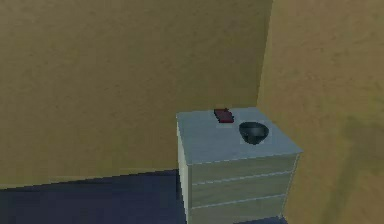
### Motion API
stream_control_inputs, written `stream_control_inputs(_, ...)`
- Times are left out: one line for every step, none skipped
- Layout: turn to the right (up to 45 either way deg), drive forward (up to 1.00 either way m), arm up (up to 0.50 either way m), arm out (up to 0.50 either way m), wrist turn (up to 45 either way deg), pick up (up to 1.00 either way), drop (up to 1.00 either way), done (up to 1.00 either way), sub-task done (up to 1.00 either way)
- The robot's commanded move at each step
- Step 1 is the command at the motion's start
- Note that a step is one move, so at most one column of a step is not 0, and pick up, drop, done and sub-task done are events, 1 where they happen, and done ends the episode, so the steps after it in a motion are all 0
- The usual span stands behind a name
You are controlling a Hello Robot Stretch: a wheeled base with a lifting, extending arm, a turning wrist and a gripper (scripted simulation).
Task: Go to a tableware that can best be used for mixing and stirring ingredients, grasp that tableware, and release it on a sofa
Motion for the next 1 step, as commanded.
stream_control_inputs(-6.0, 0.0, 0.0, 0.0, 0.0, 0.0, 0.0, 0.0, 0.0)
